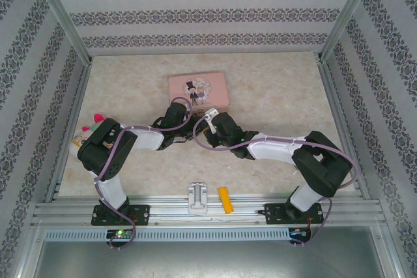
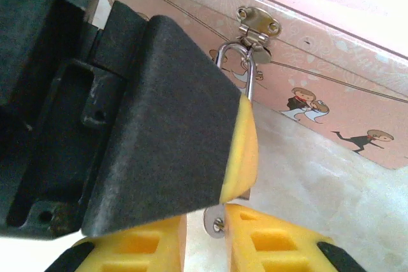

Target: Unlock the padlock with the key

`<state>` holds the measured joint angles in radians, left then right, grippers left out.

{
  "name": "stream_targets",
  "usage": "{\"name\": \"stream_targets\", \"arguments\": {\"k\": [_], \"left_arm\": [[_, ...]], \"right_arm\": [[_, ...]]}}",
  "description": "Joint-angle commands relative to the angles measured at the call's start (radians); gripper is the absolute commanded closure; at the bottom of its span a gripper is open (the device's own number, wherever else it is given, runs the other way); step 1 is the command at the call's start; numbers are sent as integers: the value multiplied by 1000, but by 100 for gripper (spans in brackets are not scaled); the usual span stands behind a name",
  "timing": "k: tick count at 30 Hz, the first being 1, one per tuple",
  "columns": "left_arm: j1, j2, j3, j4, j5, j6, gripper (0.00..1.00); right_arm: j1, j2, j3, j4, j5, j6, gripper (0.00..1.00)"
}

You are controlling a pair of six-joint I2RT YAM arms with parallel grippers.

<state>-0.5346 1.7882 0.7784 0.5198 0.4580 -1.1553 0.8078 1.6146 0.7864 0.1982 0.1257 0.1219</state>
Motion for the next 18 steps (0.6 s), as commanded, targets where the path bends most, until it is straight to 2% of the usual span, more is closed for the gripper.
{"name": "stream_targets", "arguments": {"k": [1, 14, 18], "left_arm": [[-6, -16, 15, -27, 99, -16, 98], [-5, -13, 15, -21, 102, -20, 98], [-6, -16, 18, -24, 103, -17, 98]], "right_arm": [[5, 37, 32, 2, 22, -28, 77], [-16, 86, 28, 36, -12, -20, 77], [-16, 88, 23, 50, -34, -38, 69]]}}
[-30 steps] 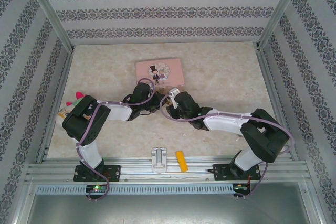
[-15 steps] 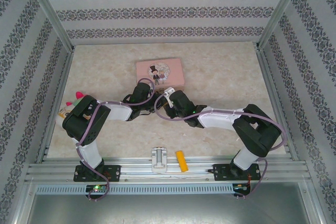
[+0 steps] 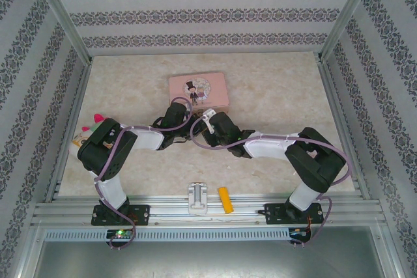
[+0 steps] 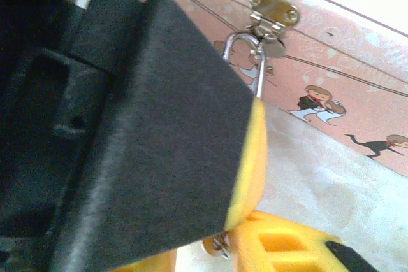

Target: Unlock the padlock with the key

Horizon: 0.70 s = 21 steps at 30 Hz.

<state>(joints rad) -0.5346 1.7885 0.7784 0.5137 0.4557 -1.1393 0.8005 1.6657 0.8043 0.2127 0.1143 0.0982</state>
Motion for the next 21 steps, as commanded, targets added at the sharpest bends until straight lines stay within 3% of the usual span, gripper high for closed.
{"name": "stream_targets", "arguments": {"k": [1, 5, 11, 16, 21], "left_arm": [[-6, -16, 17, -19, 104, -33, 98], [-5, -14, 22, -21, 110, -30, 98], [-6, -21, 26, -34, 118, -24, 98], [-5, -31, 38, -67, 130, -4, 98], [-6, -23, 54, -84, 161, 4, 98]], "right_arm": [[-9, 39, 7, 34, -20, -22, 68], [-9, 46, 2, 31, -16, -35, 65], [-12, 72, 13, 23, 86, -33, 67], [-9, 88, 22, 50, 129, -49, 76], [-4, 90, 20, 111, 188, -52, 76]]}}
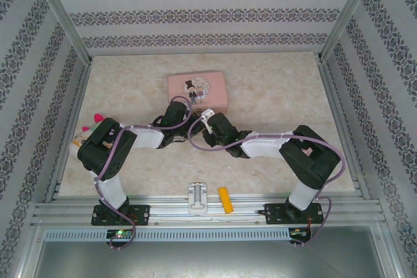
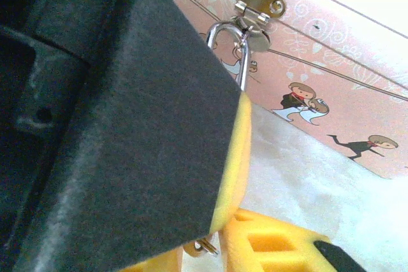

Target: Unlock the padlock with the key

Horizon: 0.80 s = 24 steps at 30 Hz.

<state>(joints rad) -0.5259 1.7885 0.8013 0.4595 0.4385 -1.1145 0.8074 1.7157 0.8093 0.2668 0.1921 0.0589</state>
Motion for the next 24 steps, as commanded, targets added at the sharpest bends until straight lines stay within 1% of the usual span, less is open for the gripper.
{"name": "stream_targets", "arguments": {"k": [1, 2, 3, 4, 5, 6, 8, 10, 12, 15, 18, 19, 21, 23, 24], "left_arm": [[-15, -22, 32, -32, 184, -19, 98], [-14, -21, 35, -37, 189, -16, 98], [-15, -22, 38, -42, 195, -12, 98], [-14, -21, 43, -47, 202, -6, 98], [-14, -19, 48, -54, 213, -2, 98], [-14, -17, 52, -56, 222, 1, 98], [-15, -15, 55, -59, 231, 4, 98], [-15, -17, 53, -60, 235, 5, 94], [-14, -19, 48, -56, 236, 5, 89], [-7, -22, 35, -41, 233, -5, 81], [-2, -27, 19, -18, 229, -16, 72], [-2, -27, 15, -16, 229, -16, 71], [2, -30, 6, -10, 226, -18, 66], [4, -36, 3, -11, 223, -14, 62], [4, -39, 3, -13, 221, -12, 58]], "right_arm": [[-10, 41, 12, 72, 121, -12, 75], [-10, 41, 9, 88, 127, -11, 75], [-10, 42, 8, 102, 129, -13, 77], [-10, 43, 8, 114, 129, -13, 81], [-10, 45, 8, 127, 130, -13, 88], [-11, 47, 10, 134, 127, -9, 91], [-22, 44, 16, 134, 93, 5, 93], [-41, 33, 20, 116, 37, 35, 94], [-74, 18, 21, 94, -49, 92, 100], [-145, 4, 22, 78, -234, 194, 100], [-211, 11, 30, 63, -369, 300, 100], [-232, 19, 31, 67, -416, 334, 100], [-276, 44, 37, 92, -511, 415, 100], [-307, 71, 45, 122, -593, 486, 100], [-318, 87, 49, 146, -629, 521, 100]]}}
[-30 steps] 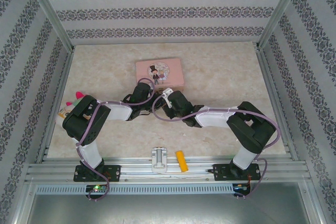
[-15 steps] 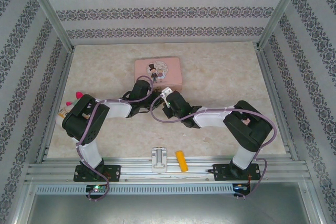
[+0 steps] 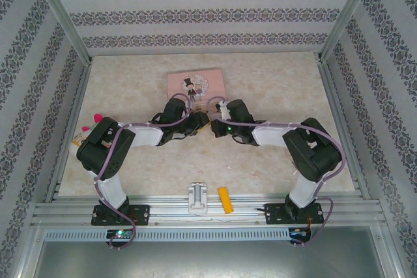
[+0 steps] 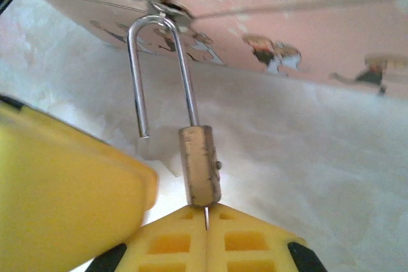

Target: Unlock the padlock with the key

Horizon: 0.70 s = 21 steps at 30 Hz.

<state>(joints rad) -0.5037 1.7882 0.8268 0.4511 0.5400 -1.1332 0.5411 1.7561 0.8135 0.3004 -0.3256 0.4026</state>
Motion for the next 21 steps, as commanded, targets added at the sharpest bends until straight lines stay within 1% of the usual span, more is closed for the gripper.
{"name": "stream_targets", "arguments": {"k": [1, 2, 4, 6, 8, 11, 13, 16, 21], "left_arm": [[-17, -42, -25, -6, 118, 10, 54], [-15, -45, -27, -10, 115, 13, 52], [-13, -54, -33, -13, 108, 18, 43], [-9, -67, -43, -17, 96, 24, 35], [-5, -83, -53, -19, 85, 28, 30], [-2, -121, -69, -28, 52, 46, 15], [1, -158, -81, -36, 14, 66, 0], [1, -232, -82, -94, -80, 129, 1], [-8, -381, -46, -250, -347, 306, 1]], "right_arm": [[-61, 61, 50, 133, -144, 209, 100], [-68, 76, 54, 158, -176, 245, 100], [-77, 102, 62, 204, -225, 302, 100], [-86, 122, 65, 240, -254, 358, 100], [-92, 133, 60, 276, -269, 396, 100], [-93, 127, 48, 272, -252, 399, 100], [-96, 114, 32, 275, -237, 410, 100], [-95, 96, 6, 292, -214, 442, 100], [-82, 61, -51, 354, -159, 510, 100]]}}
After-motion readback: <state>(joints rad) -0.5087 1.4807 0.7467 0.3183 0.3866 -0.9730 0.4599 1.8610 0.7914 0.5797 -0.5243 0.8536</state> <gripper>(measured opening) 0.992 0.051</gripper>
